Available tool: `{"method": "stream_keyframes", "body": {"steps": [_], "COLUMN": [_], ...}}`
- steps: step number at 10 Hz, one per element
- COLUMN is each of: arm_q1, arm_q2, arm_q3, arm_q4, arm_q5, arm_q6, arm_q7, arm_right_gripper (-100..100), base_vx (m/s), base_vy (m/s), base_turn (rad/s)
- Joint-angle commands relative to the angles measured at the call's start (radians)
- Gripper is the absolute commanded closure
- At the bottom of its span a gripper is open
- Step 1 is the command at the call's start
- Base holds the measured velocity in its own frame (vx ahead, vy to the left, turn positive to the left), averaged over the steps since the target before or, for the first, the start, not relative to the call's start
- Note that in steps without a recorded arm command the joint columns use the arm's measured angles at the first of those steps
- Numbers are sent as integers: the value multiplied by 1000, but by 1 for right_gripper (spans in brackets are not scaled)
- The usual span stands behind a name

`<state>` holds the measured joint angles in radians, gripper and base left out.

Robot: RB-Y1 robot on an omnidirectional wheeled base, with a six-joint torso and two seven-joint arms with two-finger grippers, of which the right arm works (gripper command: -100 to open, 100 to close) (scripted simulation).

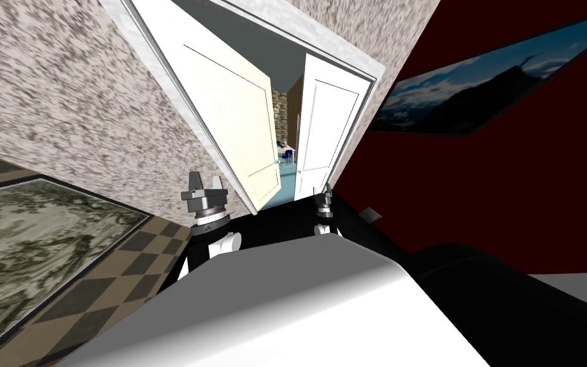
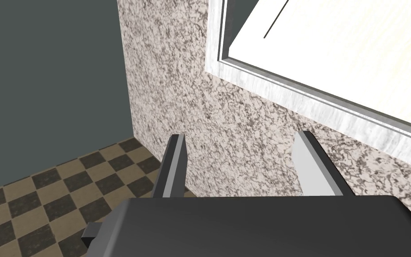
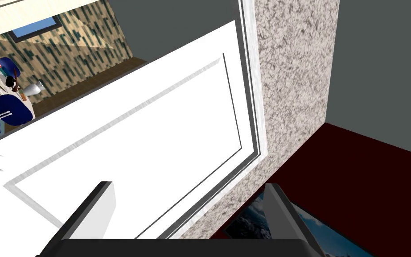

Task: Push the door open

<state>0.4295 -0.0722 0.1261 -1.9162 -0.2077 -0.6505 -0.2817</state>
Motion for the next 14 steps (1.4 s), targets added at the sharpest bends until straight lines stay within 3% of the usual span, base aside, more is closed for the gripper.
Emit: {"method": "stream_keyframes", "body": {"steps": [1, 6, 14], "arm_q1": [-7, -36, -71], "arm_q2": [-5, -20, -26], "arm_q3": [14, 77, 153], "arm_q4": [33, 166, 323], "arm_q5": [-16, -89, -176], "arm_q6": [-13, -59, -113], "arm_q7": [-23, -122, -239], "arm_right_gripper": [-100, -100, -100], "base_vx": [118, 133, 105], "base_vy": [-91, -92, -90], "base_turn": [46, 87, 71]}}
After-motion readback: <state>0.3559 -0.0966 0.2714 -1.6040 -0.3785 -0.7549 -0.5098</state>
